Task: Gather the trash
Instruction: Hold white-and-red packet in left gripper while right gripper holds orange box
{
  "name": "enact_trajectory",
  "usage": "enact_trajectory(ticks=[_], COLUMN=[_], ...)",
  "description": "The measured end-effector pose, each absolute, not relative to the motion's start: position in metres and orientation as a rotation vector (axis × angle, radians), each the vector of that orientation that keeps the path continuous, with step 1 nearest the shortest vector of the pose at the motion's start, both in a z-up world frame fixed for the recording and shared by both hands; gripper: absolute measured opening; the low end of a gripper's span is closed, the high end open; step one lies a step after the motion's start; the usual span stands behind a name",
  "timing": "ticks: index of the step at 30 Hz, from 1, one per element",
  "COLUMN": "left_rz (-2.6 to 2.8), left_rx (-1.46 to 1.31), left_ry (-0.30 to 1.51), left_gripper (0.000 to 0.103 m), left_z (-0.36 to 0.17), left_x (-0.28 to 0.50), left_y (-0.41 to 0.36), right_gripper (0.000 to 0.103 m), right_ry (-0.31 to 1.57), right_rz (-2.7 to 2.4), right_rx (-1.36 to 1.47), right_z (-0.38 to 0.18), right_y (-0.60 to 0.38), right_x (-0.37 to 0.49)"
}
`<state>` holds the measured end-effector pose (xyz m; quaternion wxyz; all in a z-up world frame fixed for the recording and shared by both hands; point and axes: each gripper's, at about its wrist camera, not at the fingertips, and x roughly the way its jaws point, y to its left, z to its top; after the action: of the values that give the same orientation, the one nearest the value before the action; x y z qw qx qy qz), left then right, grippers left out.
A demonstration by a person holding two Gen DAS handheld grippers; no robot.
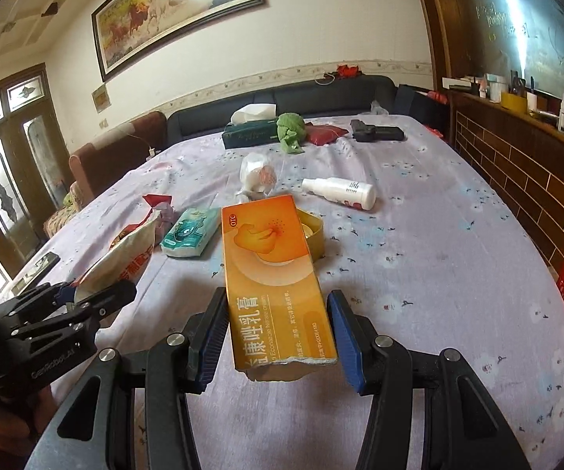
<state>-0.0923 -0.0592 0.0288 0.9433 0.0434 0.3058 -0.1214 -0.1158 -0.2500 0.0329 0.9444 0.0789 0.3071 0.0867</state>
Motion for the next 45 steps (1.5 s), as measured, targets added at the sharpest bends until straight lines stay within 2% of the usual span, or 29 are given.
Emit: enact_trajectory(ticks=[45], left_rz=[-0.247], left_rx=[0.115], left_ry=[0.67], left_gripper=[0.043], left_z=[0.0225], left_x=[-0.0861], left_y=[-0.065], right_gripper=[0.055], right_ry=[0.651], right_rz=[0.184], right_rx=[0.148], right_z=[0.0218], right_y=[-0.2461], right_x=[-0.1094])
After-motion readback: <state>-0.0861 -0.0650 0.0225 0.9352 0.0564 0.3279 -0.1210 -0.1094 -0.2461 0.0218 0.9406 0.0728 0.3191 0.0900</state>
